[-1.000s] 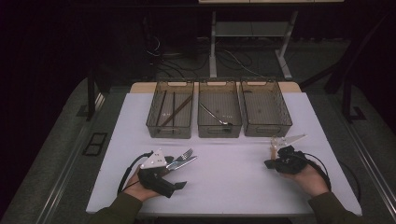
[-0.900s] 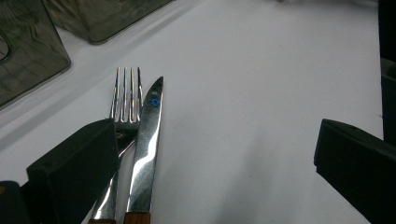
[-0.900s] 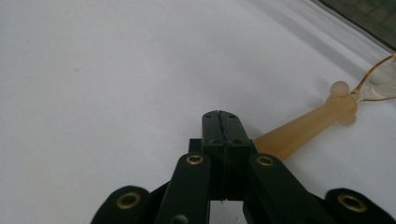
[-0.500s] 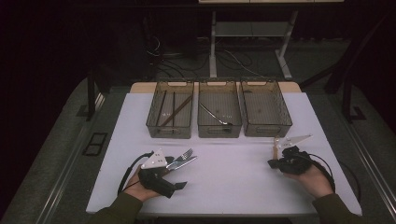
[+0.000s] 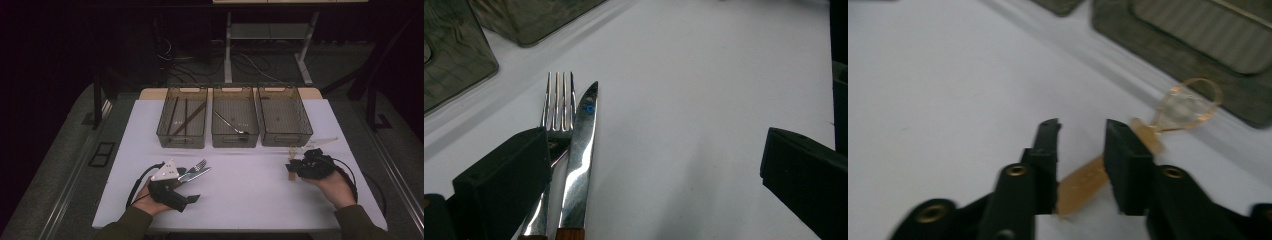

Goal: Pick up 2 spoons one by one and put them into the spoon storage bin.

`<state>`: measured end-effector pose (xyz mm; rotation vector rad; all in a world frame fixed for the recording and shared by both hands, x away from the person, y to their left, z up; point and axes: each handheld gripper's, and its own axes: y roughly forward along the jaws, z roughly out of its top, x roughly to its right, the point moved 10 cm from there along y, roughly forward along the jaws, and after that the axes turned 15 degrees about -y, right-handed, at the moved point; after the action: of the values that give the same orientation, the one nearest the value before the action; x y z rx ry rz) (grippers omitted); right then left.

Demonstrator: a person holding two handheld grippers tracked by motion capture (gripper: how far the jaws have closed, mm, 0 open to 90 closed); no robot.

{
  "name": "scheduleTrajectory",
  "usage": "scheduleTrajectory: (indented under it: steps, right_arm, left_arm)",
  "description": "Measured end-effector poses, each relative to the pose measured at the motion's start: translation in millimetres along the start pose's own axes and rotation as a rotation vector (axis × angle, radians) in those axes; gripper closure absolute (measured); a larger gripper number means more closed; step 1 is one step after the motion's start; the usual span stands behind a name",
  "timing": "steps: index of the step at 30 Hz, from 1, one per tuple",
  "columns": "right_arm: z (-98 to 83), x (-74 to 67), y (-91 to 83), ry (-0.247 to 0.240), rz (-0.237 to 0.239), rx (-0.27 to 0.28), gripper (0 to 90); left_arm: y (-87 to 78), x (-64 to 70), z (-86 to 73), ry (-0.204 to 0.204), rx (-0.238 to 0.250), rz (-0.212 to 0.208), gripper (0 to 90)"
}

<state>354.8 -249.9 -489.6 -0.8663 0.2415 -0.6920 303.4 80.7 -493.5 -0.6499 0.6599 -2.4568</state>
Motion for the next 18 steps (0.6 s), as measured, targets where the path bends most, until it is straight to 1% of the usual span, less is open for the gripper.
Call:
scheduleTrajectory:
  steps: [1,3,5,7,8,10,11,15,18]
  right_arm:
    - [-1.0,4.0,-0.2,0.011,-0.021,-0.007,62.5]
    - [-4.5,8.5,1.4,0.048,-0.031,-0.025,55.0]
    - [-8.5,12.6,5.4,0.069,-0.052,-0.047,51.3]
    - [-12.0,13.9,11.1,0.098,-0.061,-0.072,46.6]
    - [-12.8,13.8,13.0,0.103,-0.064,-0.080,46.4]
    - [-13.9,12.9,17.6,0.110,-0.067,-0.093,45.3]
    - [-15.2,11.9,20.0,0.109,-0.068,-0.108,45.3]
    - [-18.6,8.2,26.5,0.090,-0.071,-0.140,45.5]
    - [-18.4,7.0,26.4,0.080,-0.077,-0.144,47.5]
  left_arm:
    - [0.0,-0.1,0.0,0.000,0.000,0.000,0.0]
    - [0.3,-0.2,-0.1,-0.003,0.000,0.001,0.0]
    - [0.5,0.0,-0.1,-0.002,0.000,0.000,0.0]
    - [0.5,0.3,-0.1,-0.003,0.000,-0.001,0.0]
    - [0.4,0.1,0.0,-0.002,0.000,0.000,0.0]
    - [0.3,0.0,0.0,-0.002,0.000,0.000,0.0]
    - [0.3,0.0,0.0,-0.001,0.000,0.000,0.0]
    - [0.2,0.1,0.0,-0.001,0.000,-0.001,0.0]
    - [0.2,0.1,0.0,-0.001,0.000,-0.001,0.0]
